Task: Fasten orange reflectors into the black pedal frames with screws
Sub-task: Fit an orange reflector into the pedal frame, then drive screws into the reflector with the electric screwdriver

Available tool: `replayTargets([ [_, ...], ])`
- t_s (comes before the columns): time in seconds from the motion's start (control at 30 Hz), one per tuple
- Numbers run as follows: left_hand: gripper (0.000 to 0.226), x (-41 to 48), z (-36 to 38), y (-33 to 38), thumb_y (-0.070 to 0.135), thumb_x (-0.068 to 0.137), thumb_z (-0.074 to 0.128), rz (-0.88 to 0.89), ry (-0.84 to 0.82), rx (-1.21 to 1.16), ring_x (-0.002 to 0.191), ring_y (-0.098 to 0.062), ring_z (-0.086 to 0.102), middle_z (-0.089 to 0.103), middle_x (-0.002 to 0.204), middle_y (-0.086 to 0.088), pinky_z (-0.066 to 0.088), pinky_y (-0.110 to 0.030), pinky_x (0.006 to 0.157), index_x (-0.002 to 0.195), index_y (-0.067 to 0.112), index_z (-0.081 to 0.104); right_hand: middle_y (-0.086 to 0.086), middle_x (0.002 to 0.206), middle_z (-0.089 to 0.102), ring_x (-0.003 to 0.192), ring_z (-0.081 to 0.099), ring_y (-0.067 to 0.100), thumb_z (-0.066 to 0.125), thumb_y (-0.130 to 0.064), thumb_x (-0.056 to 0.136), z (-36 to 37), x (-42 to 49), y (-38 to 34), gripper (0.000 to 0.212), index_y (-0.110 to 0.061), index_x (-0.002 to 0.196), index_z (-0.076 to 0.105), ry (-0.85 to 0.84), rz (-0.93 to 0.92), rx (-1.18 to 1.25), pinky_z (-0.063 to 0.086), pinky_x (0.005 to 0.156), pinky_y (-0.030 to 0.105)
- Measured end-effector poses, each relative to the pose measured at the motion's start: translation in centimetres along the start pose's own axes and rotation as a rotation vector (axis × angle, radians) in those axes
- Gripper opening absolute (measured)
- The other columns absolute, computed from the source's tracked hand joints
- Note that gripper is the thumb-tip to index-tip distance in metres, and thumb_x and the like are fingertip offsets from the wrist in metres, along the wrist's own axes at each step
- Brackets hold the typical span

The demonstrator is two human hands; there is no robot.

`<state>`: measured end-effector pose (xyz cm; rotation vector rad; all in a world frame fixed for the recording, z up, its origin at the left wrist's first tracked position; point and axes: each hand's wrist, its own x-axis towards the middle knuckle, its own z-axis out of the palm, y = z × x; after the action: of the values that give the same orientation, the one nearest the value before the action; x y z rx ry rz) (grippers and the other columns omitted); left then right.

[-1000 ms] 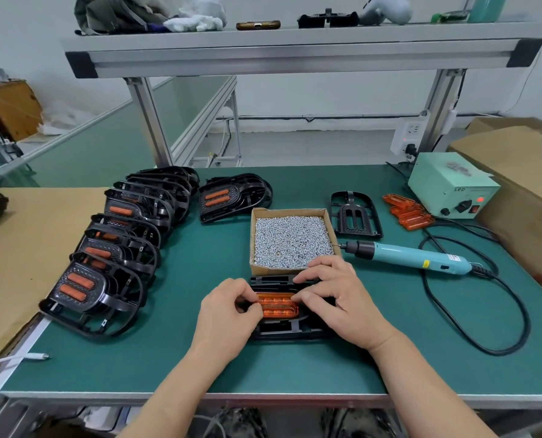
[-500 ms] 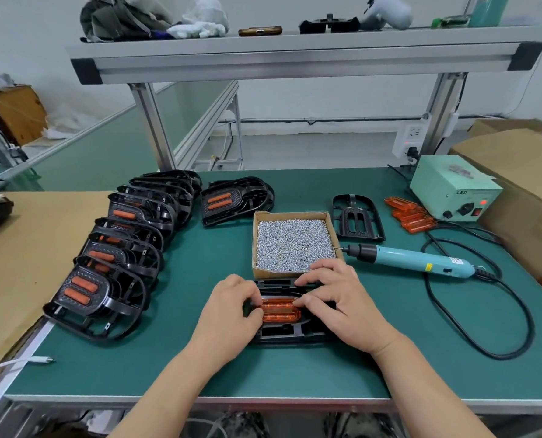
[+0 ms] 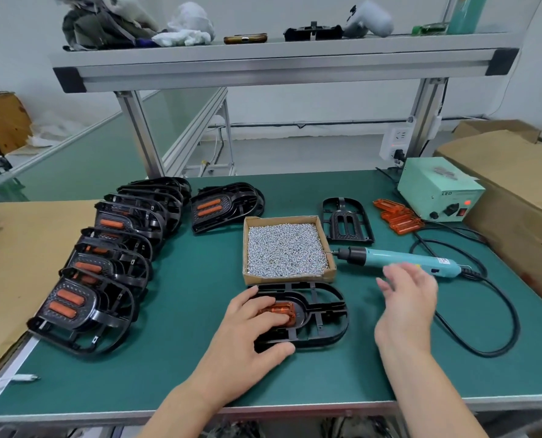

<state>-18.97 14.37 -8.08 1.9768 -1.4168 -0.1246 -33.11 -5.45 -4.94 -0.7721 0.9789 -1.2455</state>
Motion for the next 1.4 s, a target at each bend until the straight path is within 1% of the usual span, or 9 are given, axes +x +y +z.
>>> replayTargets([
  [0.1, 0.048, 0.2, 0.3, 0.0, 0.066, 0.082, 0.057, 0.022, 0.001, 0.020, 0.146, -0.003, 0.016, 0.048, 0.137, 0.022, 0.017, -0.019, 0.116, 0.119, 0.038, 0.068, 0.032, 0.146, 0.044, 0.131, 0.052, 0.039, 0.046, -0.007, 0.104, -0.9, 1.6, -1.1, 0.042, 0.007, 0.144, 0.040, 0.011, 0.348, 0.244, 0.046, 0.108, 0.043],
  [0.23, 0.048, 0.2, 0.5, -0.1, 0.066, 0.082, 0.057, 0.023, 0.004, 0.019, 0.146, -0.003, 0.016, 0.048, 0.137, 0.024, 0.020, -0.022, 0.115, 0.120, 0.039, 0.067, 0.035, 0.155, 0.029, 0.142, 0.037, 0.048, 0.045, -0.017, 0.107, 0.4, 3.8, -2.8, 0.065, 0.001, 0.158, 0.009, -0.014, 0.532, 0.365, 0.032, 0.118, 0.055],
  [0.43, 0.048, 0.2, 0.4, 0.1, 0.066, 0.082, 0.055, 0.030, -0.016, 0.009, 0.146, -0.003, 0.017, 0.047, 0.138, 0.023, 0.025, -0.029, 0.117, 0.121, 0.040, 0.067, 0.027, 0.138, 0.055, 0.129, 0.057, 0.038, 0.054, -0.013, 0.103, 2.6, 3.6, -2.2, 0.033, -0.009, 0.135, 0.045, 0.074, 0.488, 0.288, 0.040, 0.114, 0.048],
  [0.53, 0.045, 0.1, 0.1, 0.9, 0.062, 0.084, 0.057, 0.037, 0.040, 0.016, 0.145, -0.012, 0.025, 0.051, 0.137, 0.015, 0.027, -0.040, 0.118, 0.117, 0.034, 0.070, 0.021, 0.132, 0.062, 0.122, 0.063, 0.031, 0.054, -0.012, 0.102, 3.2, 3.7, -2.1, 0.017, -0.014, 0.117, 0.046, 0.112, 0.471, 0.272, 0.042, 0.113, 0.042],
  [0.67, 0.029, 4.7, -0.5, 3.3, 0.042, 0.090, 0.059, 0.176, 0.235, 0.044, 0.127, -0.019, 0.046, 0.062, 0.121, 0.013, 0.032, -0.043, 0.111, 0.111, 0.027, 0.071, 0.024, 0.141, 0.055, 0.131, 0.056, 0.034, 0.048, -0.010, 0.104, 3.0, 3.6, -1.9, 0.031, -0.009, 0.134, 0.045, 0.098, 0.474, 0.286, 0.039, 0.115, 0.043],
  [0.87, 0.043, 17.2, 3.2, 6.5, 0.032, 0.098, 0.050, 0.176, -0.182, 0.496, 0.140, -0.022, 0.033, 0.052, 0.144, 0.004, 0.022, -0.042, 0.118, 0.141, 0.025, 0.048, 0.025, 0.141, 0.055, 0.132, 0.055, 0.036, 0.046, -0.009, 0.105, 2.6, 3.4, -1.7, 0.026, -0.006, 0.131, 0.046, 0.084, 0.454, 0.273, 0.039, 0.114, 0.043],
  [1.03, 0.041, 20.5, 6.2, 7.0, 0.034, 0.097, 0.052, 0.117, -0.380, 0.610, 0.140, -0.027, 0.033, 0.055, 0.140, -0.002, 0.019, -0.050, 0.116, 0.136, 0.024, 0.046, 0.026, 0.140, 0.056, 0.130, 0.056, 0.036, 0.047, -0.008, 0.104, 2.5, 3.5, -1.5, 0.017, -0.009, 0.121, 0.046, 0.073, 0.449, 0.274, 0.041, 0.114, 0.044],
  [1.27, 0.032, 21.2, 5.7, 7.3, 0.040, 0.088, 0.065, 0.216, -0.292, 0.653, 0.136, -0.018, 0.038, 0.064, 0.125, 0.001, 0.009, -0.049, 0.117, 0.117, 0.025, 0.063, 0.026, 0.133, 0.060, 0.123, 0.061, 0.035, 0.051, -0.018, 0.105, 2.1, 3.8, -1.5, 0.015, -0.006, 0.114, 0.048, 0.058, 0.441, 0.282, 0.046, 0.109, 0.043],
  [1.4, 0.029, 19.8, 4.9, 6.9, 0.034, 0.079, 0.073, 0.308, -0.076, 0.590, 0.130, -0.015, 0.044, 0.067, 0.111, 0.006, 0.009, -0.044, 0.115, 0.104, 0.025, 0.064, 0.013, 0.113, 0.070, 0.092, 0.069, 0.022, 0.056, -0.034, 0.103, 2.0, 4.1, -1.0, 0.013, -0.023, 0.103, 0.063, 0.005, 0.402, 0.297, 0.050, 0.076, 0.028],
])
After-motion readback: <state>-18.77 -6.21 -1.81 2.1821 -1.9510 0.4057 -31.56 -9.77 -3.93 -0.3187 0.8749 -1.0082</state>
